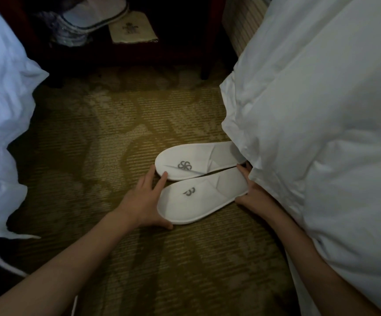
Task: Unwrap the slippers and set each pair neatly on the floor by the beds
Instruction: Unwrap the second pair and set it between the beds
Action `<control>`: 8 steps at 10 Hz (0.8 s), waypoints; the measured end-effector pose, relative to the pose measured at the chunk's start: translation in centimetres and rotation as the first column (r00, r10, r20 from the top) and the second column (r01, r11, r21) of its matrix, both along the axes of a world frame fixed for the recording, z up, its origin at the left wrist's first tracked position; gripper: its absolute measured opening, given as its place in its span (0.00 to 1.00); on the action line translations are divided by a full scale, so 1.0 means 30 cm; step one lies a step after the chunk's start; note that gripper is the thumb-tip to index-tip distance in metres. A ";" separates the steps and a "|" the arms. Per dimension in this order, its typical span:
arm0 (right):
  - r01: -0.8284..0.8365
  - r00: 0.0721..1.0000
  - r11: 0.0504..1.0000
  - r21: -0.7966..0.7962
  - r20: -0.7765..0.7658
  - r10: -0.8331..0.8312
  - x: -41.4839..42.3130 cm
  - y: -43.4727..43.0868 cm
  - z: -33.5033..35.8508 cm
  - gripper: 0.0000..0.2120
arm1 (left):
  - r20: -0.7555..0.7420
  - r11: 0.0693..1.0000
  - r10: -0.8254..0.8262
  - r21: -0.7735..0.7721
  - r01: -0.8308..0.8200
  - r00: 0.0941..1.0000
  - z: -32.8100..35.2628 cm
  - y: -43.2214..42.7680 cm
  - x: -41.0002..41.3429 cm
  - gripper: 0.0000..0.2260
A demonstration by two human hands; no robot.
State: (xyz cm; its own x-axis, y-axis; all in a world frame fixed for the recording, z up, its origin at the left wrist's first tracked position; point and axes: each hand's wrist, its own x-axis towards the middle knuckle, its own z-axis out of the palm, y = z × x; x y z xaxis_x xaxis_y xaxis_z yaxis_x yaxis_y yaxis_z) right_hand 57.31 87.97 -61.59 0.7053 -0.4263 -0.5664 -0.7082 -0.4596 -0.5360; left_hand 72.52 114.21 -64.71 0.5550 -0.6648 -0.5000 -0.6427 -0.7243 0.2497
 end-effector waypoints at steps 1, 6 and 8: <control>0.001 0.999 0.975 -0.222 0.034 0.007 -0.011 -0.022 -0.033 0.40 | 0.059 0.998 -0.005 -0.069 0.009 0.998 0.004 0.005 -0.025 0.60; 0.428 0.904 0.886 0.180 -0.102 -0.416 -0.071 -0.058 -0.098 0.26 | 0.080 0.978 -0.034 -0.204 0.050 0.996 0.027 -0.086 -0.093 0.50; 0.414 0.908 0.890 0.191 -0.020 -0.418 -0.038 -0.060 -0.104 0.27 | 0.162 0.986 -0.023 -0.162 0.050 0.986 0.031 -0.097 -0.052 0.49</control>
